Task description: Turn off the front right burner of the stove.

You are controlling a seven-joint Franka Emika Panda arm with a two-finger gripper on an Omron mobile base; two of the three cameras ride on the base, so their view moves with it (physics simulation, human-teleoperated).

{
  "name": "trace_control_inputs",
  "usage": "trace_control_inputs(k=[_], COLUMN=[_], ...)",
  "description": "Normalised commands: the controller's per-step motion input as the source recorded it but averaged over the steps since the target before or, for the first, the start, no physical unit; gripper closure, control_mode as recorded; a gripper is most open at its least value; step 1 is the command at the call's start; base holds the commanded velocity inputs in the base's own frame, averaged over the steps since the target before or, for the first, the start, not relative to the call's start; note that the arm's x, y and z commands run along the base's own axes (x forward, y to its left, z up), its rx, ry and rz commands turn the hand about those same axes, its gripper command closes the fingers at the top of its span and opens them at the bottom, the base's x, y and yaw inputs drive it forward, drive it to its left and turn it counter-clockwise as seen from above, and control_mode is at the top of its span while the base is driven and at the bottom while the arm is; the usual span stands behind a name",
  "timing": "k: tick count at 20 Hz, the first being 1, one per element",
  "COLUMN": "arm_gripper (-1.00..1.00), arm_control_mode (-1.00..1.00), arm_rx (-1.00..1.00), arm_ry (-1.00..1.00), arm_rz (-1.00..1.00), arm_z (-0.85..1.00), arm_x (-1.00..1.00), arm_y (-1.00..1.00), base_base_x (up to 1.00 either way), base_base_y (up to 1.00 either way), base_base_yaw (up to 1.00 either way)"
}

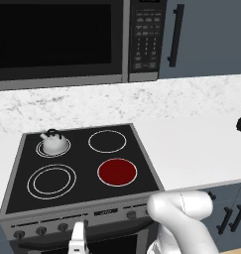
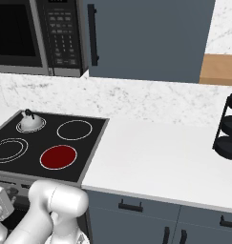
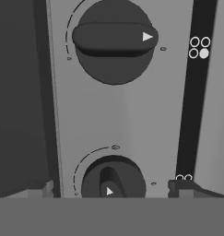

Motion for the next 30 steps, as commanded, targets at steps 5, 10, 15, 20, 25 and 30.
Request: trace_control_inputs(k=[5,10,15,20,25,30], arm_gripper=[1.00,1.00,1.00,1.00,1.00,1.00], arm_control_mode=[-1.00,-1.00,-1.00,-1.00,-1.00,-1.00], arm_rx=[0.00,0.00,0.04,0.21,0.33,0.39], arm_ry=[0.00,0.00,0.01,0.10,0.16,0.15], arm_rz=[0.00,0.00,0.00,-0.02,-0.06,-0.08], arm_z=[0.00,0.00,0.13,0.23,0.30,0.33], arm_x=[0.00,0.00,0.00,0.00,0.00,0.00], arm_y=[0.00,0.00,0.00,0.00,-0.03,-0.08], base_base_x=[0.00,0.00,0.00,0.00,0.00,0.00], base_base_y=[0.00,0.00,0.00,0.00,0.00,0.00], base_base_yaw=[0.00,0.00,0.00,0.00,0.00,0.00])
